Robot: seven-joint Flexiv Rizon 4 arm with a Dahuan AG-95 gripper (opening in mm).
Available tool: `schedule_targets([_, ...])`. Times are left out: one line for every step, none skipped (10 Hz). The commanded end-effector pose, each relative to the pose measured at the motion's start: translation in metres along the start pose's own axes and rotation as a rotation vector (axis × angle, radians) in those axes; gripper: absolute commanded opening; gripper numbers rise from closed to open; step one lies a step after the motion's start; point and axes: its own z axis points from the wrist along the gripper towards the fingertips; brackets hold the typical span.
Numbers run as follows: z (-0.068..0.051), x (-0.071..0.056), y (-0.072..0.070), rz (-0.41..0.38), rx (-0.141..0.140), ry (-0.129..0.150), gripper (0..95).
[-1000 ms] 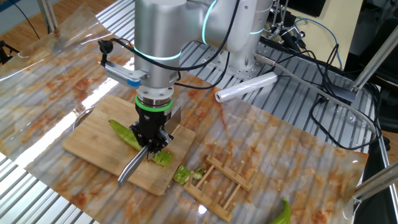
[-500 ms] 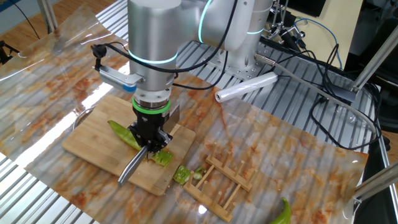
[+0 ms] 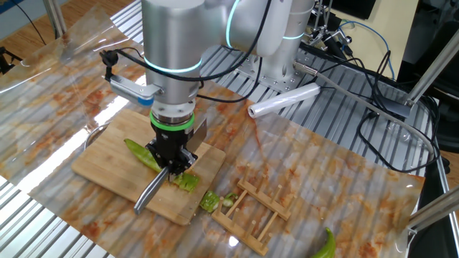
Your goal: Chop the chili peppers
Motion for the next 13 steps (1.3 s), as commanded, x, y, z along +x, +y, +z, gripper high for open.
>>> schedule_targets([-0.006, -0.001, 0.0, 0.0, -0.002, 0.005, 0.0])
schedule_targets([-0.008, -0.001, 0.0, 0.003, -0.005, 0.009, 0.0])
schedule_targets([-0.011, -0.002, 0.001, 0.004, -0.003, 0.013, 0.0])
schedule_targets([-0.015, -0.002, 0.001, 0.003, -0.003, 0.018, 0.0])
schedule_targets([-0.018, -0.002, 0.0, -0.001, 0.002, 0.018, 0.0])
schedule_targets([-0.02, -0.002, -0.001, -0.008, 0.01, 0.017, 0.0])
schedule_targets([-0.02, -0.002, -0.003, -0.014, 0.012, 0.018, 0.0])
schedule_targets([-0.02, -0.002, -0.004, -0.018, 0.012, 0.017, 0.0])
schedule_targets([-0.023, -0.001, -0.007, -0.025, 0.013, 0.018, 0.0])
schedule_targets([-0.024, -0.001, -0.007, -0.023, 0.012, 0.019, 0.0])
schedule_targets([-0.025, -0.001, -0.008, -0.022, 0.013, 0.018, 0.0])
schedule_targets([-0.025, -0.001, -0.008, -0.021, 0.012, 0.018, 0.0])
schedule_targets([-0.024, -0.001, -0.008, -0.025, 0.015, 0.019, 0.0])
